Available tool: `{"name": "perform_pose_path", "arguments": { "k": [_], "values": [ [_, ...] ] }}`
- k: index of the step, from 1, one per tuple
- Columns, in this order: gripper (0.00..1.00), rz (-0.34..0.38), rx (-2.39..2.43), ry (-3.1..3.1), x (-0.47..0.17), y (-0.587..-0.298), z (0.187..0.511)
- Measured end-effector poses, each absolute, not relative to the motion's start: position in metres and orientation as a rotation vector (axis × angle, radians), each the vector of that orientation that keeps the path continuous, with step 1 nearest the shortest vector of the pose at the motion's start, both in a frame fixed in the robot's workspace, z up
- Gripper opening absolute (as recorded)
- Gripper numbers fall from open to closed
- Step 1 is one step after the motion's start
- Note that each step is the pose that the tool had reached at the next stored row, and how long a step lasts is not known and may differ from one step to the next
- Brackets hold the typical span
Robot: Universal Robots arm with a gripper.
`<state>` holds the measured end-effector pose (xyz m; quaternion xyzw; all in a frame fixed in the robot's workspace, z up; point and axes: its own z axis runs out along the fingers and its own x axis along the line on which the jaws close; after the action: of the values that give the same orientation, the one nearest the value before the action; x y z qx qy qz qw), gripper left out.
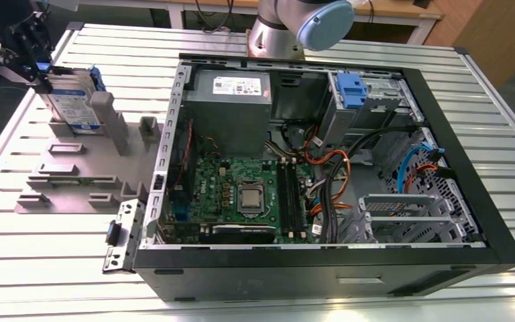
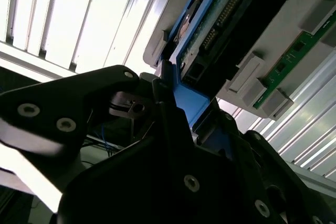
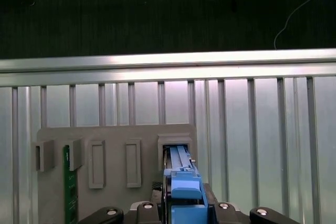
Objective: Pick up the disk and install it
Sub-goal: 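Pick up the disk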
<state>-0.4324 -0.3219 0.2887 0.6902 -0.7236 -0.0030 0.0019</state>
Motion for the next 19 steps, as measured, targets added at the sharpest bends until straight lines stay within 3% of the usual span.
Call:
{"name": "perform_pose_path", "arguments": {
  "k": [19],
  "values": [
    [0.37,-0.008,2.190,-2.246,-0.4324,-0.3219,0.2887]
  ]
}}
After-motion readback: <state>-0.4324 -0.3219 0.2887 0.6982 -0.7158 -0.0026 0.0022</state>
